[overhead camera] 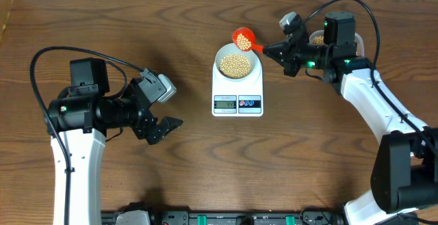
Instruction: Scoop item into bowl and weigh 50g on scale
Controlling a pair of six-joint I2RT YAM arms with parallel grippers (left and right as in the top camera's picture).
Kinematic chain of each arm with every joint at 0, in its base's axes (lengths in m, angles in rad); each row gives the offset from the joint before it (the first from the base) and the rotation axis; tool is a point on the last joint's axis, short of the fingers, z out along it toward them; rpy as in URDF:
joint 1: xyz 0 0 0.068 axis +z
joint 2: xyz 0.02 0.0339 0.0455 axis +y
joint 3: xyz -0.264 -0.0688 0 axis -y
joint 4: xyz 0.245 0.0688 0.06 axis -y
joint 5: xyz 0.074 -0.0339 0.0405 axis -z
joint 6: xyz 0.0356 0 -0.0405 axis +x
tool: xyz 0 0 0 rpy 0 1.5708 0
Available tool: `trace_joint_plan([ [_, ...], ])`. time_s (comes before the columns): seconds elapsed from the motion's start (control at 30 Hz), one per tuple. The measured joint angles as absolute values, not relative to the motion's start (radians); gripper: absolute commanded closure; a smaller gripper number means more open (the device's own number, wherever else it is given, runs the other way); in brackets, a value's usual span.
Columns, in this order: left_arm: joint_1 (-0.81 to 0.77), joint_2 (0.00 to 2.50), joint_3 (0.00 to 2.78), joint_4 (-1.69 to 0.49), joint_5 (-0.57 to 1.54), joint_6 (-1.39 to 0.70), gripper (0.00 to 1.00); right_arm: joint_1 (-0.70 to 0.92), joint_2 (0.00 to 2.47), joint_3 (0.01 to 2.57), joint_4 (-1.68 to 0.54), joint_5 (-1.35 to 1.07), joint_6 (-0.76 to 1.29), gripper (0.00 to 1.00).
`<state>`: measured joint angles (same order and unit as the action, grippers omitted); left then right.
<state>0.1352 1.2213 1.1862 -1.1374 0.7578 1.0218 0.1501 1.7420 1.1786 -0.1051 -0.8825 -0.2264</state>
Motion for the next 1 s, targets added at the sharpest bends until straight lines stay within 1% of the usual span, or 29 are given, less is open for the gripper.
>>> trace_joint_plan([
  [1.0,0.135,1.221,1.186,-1.137,0.758,1.022,0.07,0.175,1.745,1.179,-0.089,-0.856,-0.228,0.99],
])
